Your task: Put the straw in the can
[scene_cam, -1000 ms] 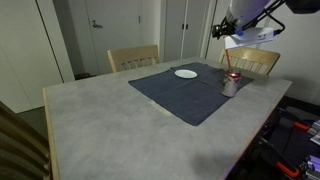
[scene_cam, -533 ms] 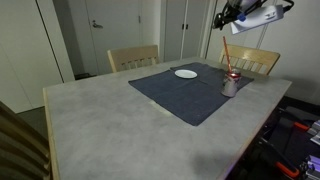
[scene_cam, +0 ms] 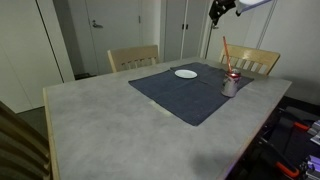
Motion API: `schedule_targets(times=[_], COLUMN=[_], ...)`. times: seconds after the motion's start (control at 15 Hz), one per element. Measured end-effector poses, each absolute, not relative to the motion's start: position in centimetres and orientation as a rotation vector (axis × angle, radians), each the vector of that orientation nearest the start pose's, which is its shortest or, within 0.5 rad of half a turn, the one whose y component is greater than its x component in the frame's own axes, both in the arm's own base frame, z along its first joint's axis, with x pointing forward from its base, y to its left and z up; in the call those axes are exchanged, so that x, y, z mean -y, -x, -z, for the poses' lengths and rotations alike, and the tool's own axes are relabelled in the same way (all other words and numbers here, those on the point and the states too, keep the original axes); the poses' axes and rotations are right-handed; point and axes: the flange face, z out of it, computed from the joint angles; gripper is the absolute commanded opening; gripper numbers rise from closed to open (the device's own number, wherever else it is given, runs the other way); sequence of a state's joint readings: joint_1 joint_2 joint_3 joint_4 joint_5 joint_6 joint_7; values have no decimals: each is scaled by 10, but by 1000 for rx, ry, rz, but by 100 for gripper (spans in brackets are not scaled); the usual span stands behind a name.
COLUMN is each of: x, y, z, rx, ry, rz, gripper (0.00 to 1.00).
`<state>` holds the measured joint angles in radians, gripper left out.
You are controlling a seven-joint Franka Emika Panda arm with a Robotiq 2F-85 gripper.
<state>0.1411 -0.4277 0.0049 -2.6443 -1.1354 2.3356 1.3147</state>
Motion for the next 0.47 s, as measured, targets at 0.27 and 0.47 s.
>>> schedule_targets(times=[0.27, 0.47], x=[-61, -74], y=[-408, -408], z=[-413, -414], rx=[373, 259], ry=[-2634, -2775], rz=[-716, -619], gripper=[100, 100])
